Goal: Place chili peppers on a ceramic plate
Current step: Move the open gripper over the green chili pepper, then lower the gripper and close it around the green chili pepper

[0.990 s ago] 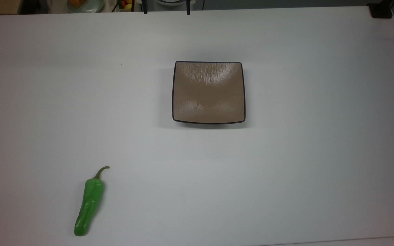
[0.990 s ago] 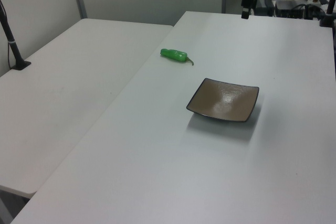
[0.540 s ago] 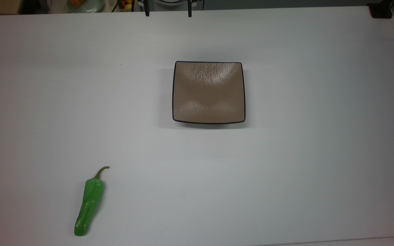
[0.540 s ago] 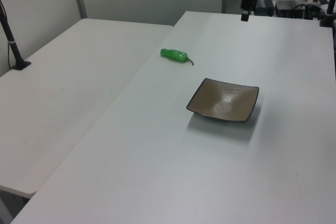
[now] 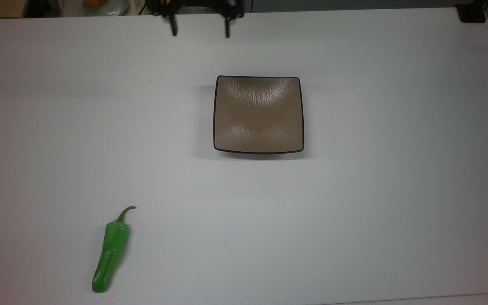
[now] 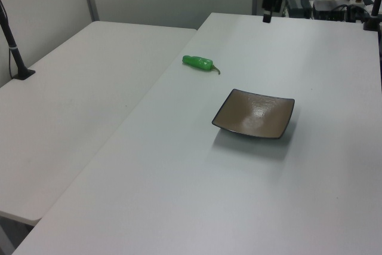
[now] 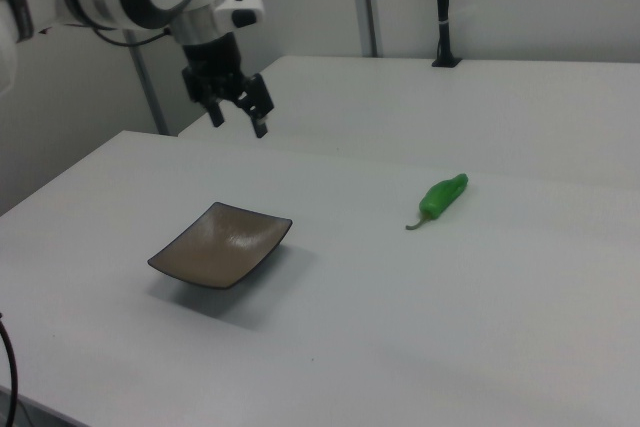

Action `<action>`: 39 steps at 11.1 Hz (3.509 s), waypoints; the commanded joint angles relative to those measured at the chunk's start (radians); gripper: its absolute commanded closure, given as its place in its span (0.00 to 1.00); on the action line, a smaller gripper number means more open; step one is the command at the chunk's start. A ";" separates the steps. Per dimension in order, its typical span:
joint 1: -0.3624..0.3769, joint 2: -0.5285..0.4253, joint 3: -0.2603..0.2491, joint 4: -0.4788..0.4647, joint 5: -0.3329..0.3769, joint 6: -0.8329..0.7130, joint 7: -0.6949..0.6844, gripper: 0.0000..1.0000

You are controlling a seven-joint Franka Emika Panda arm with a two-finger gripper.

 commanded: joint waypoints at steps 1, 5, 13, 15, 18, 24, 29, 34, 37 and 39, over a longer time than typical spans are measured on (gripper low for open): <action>-0.065 0.164 -0.012 0.209 0.019 0.010 -0.017 0.00; -0.134 0.299 -0.015 0.273 0.017 0.307 0.023 0.00; -0.168 0.564 -0.020 0.274 0.016 0.861 0.028 0.00; -0.171 0.632 -0.020 0.276 0.013 0.990 0.026 0.00; -0.171 0.743 -0.033 0.326 0.013 1.108 0.028 0.00; -0.179 0.908 -0.038 0.383 0.010 1.276 0.025 0.00; -0.183 0.956 -0.037 0.383 0.010 1.345 0.025 0.00; -0.188 0.956 -0.037 0.381 0.007 1.345 0.014 0.79; -0.194 0.956 -0.035 0.383 0.005 1.348 0.011 0.93; -0.195 0.949 -0.032 0.378 0.005 1.350 -0.006 0.98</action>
